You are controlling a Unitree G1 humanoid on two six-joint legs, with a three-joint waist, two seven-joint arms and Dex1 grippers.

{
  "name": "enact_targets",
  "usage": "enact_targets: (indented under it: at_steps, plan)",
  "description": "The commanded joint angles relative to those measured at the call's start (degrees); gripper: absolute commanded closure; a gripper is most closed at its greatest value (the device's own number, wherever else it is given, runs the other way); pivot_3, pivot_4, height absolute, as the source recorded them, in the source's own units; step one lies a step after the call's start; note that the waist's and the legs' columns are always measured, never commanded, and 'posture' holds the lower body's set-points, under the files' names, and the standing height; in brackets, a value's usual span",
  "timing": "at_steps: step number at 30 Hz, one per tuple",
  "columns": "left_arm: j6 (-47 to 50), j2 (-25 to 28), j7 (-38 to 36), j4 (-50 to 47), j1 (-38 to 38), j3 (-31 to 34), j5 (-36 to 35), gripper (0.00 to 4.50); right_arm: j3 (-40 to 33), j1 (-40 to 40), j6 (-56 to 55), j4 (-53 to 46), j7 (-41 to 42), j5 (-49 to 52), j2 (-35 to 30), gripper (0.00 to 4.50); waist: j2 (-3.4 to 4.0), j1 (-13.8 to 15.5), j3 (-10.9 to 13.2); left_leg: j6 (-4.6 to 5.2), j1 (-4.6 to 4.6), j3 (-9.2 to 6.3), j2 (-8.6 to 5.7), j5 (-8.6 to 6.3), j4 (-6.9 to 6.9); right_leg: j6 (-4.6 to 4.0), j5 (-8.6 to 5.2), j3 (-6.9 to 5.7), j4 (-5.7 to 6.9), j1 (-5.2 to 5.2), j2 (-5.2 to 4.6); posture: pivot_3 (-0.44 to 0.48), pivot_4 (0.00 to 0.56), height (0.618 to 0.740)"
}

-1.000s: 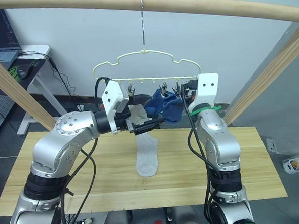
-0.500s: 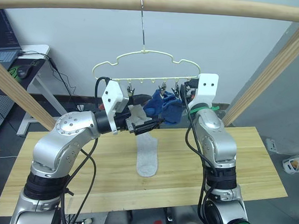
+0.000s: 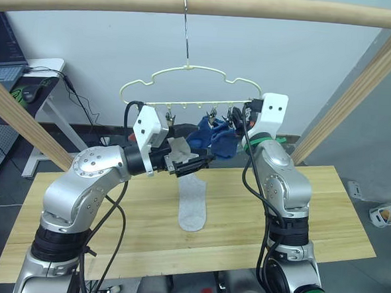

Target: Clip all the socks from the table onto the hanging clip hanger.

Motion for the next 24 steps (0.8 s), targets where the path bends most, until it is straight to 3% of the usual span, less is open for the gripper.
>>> enact_targets:
  at_steps: [1, 18, 24]
  plan:
    - [-1.1, 0.0, 0.2, -2.1, 0.1, -0.3, 0.2, 0.00, 0.4, -1.7, -0.1, -1.2, 0.0, 1.4, 1.1, 2.05, 0.00, 0.0, 0.0, 0.00, 0.00, 0.01, 0.00, 0.00, 0.00, 0.00, 0.00, 0.00, 0.00, 0.00, 0.00, -0.141, 0.190, 0.735]
    - [-0.9, 0.1, 0.4, -2.3, 0.3, -0.1, 0.1, 0.00, 0.1, -2.2, 0.3, -2.0, -0.2, 7.2, 3.0, 2.05, 0.00, 0.0, 0.0, 0.00, 0.04, 0.01, 0.00, 0.00, -0.28, 0.00, 0.00, 0.00, -0.08, -0.03, 0.00, -0.140, 0.193, 0.735]
    - [-1.0, 0.0, 0.4, -2.3, 0.4, -0.2, 0.2, 0.00, 3.3, -1.3, 0.4, -4.0, -1.6, 3.7, -0.5, 2.05, 0.00, 0.0, 0.0, -0.01, 0.07, 0.03, -0.01, 0.01, -0.44, -0.01, 0.00, 0.00, -0.11, -0.06, -0.01, -0.147, 0.195, 0.735]
